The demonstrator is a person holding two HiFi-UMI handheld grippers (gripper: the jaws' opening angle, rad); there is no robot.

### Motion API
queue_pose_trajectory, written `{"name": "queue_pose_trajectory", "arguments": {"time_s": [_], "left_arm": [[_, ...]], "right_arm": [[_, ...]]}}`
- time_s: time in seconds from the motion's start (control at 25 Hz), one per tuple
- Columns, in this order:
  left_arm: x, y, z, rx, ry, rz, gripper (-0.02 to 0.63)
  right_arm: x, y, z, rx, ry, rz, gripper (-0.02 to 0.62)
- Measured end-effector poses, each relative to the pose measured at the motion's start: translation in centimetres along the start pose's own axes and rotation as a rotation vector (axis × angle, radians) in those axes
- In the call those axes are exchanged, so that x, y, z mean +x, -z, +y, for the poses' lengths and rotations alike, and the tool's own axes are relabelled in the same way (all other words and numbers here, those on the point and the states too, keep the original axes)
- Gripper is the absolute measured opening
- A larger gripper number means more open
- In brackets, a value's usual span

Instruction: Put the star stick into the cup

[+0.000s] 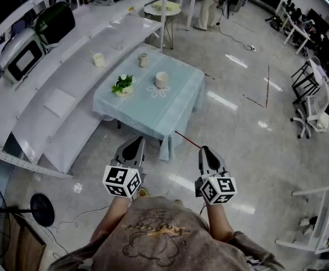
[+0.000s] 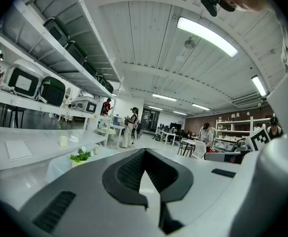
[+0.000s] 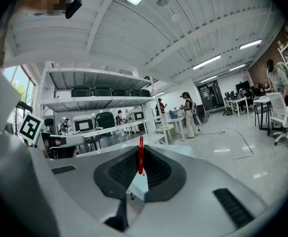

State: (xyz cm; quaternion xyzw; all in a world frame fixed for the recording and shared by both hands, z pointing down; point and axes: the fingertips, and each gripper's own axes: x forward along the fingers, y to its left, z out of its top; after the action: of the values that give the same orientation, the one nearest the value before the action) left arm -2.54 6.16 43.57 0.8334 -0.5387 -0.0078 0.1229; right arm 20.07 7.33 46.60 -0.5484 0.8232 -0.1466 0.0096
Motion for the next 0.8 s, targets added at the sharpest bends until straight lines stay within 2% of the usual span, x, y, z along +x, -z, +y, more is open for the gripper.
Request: {"name": "queue_pose_trajectory", "arguments": {"time_s": [0.44, 0.8], "left_arm": [[0.2, 0.0, 0.4, -0.011, 0.019, 0.0, 0.021], [0.3, -0.6, 3.6, 0.018, 0.108, -0.004, 0.021]], "right_arm": [[0.5, -0.1, 0.4, 0.015, 0.008, -0.006, 0.02], [2.0, 1.2, 3.3, 0.031, 0.069, -0.023, 0.02]]}}
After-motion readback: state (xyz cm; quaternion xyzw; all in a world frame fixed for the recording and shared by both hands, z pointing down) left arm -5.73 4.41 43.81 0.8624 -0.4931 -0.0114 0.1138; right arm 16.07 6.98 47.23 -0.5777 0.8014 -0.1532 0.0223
